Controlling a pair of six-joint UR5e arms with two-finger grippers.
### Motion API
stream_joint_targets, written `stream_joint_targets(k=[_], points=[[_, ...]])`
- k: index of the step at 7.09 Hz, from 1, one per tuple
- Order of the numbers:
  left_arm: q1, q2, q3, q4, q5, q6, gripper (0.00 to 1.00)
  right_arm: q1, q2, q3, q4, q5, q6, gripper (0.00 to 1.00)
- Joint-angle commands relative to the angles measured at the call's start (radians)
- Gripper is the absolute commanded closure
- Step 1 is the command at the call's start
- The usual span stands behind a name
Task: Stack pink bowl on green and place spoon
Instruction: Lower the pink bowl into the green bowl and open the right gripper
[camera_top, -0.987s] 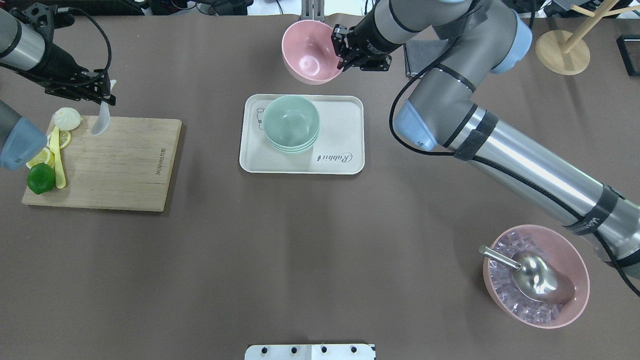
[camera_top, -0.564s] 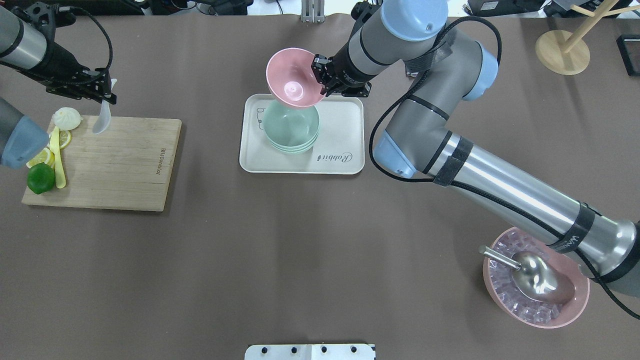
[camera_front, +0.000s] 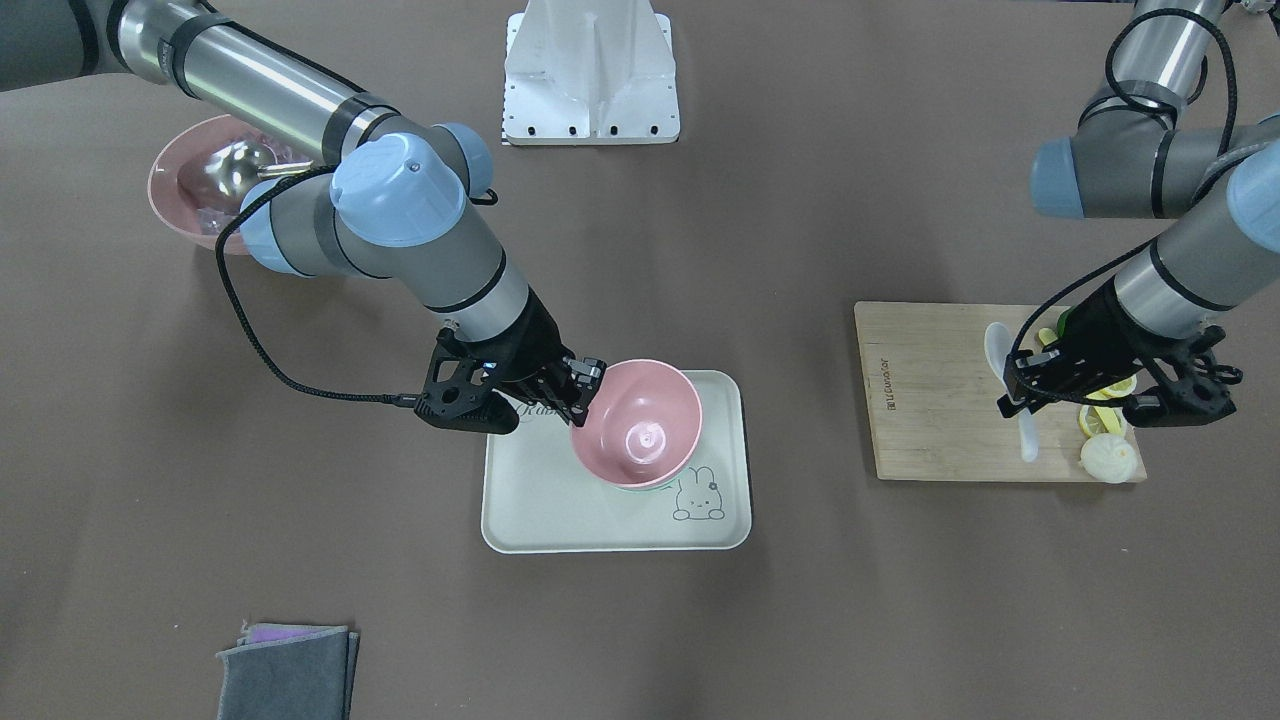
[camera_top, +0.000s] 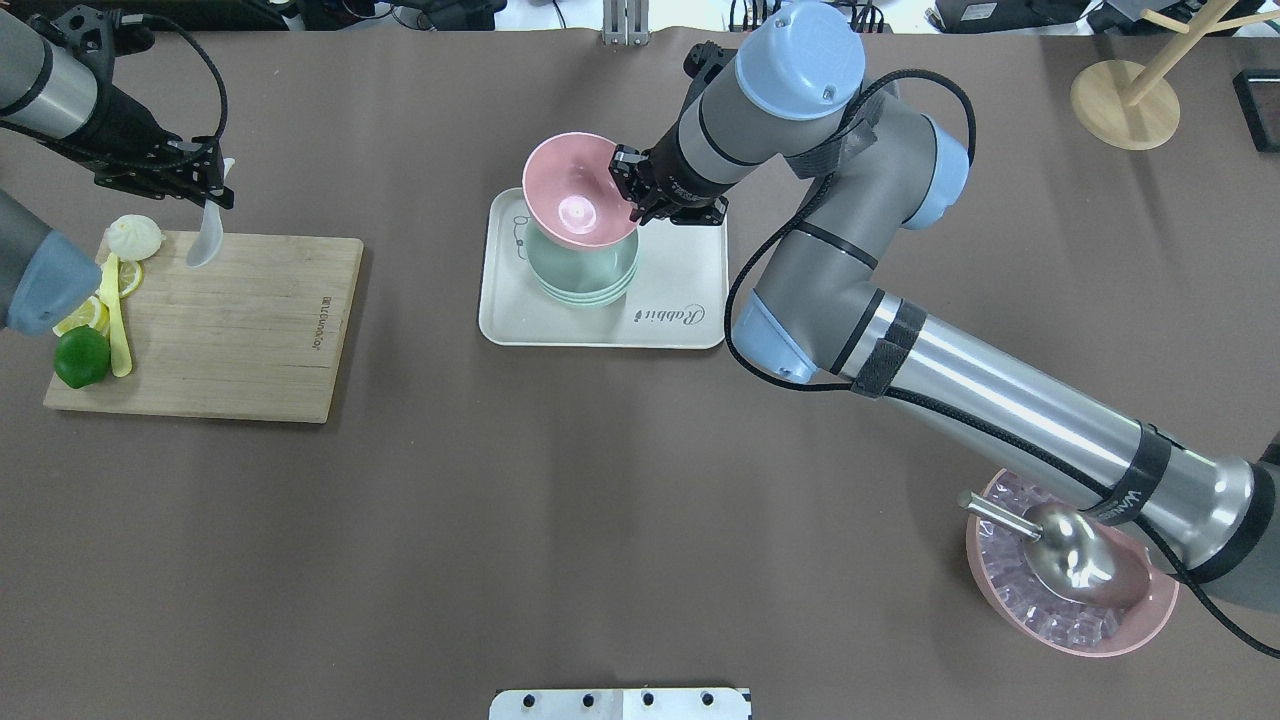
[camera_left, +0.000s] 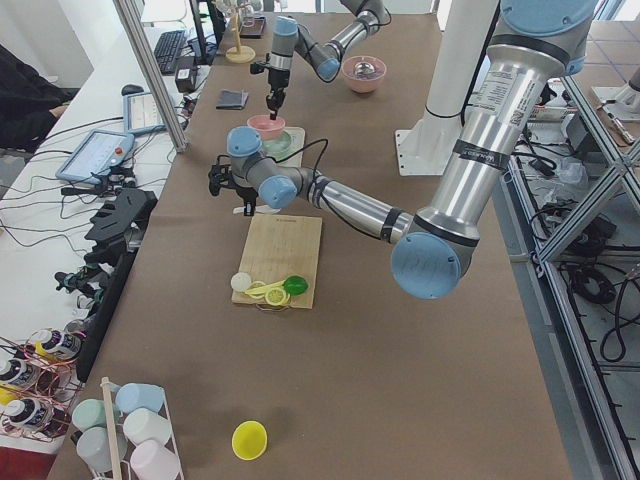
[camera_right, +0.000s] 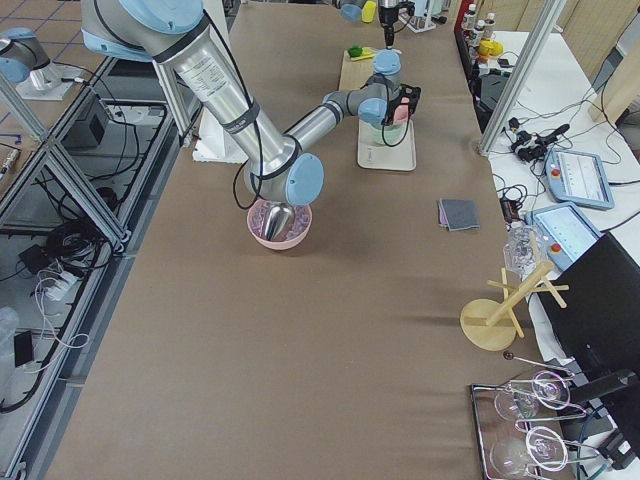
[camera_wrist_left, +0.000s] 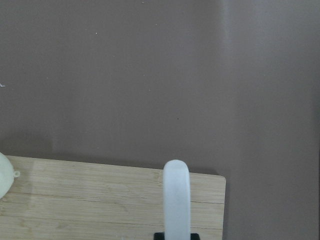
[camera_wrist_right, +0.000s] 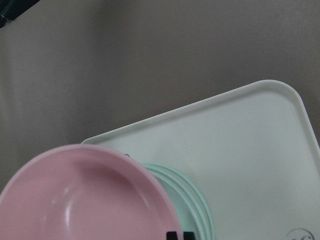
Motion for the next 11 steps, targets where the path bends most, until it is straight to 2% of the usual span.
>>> stream_joint_targets(k=[1, 10, 11], points=[[0.001, 0.000, 0.008, -0.003, 0.000, 0.001, 1.00, -0.013, -0.001, -0.004, 0.001, -0.001, -0.002, 1.00], [0.001, 0.000, 0.017, -0.008, 0.000, 0.001, 1.00, -0.036, -0.004, -0.002, 0.003, -0.038, -0.009, 1.00], [0.001, 0.000, 0.019, -0.008, 0.000, 0.001, 1.00, -0.036, -0.007, -0.002, 0.004, -0.039, -0.025, 0.29]])
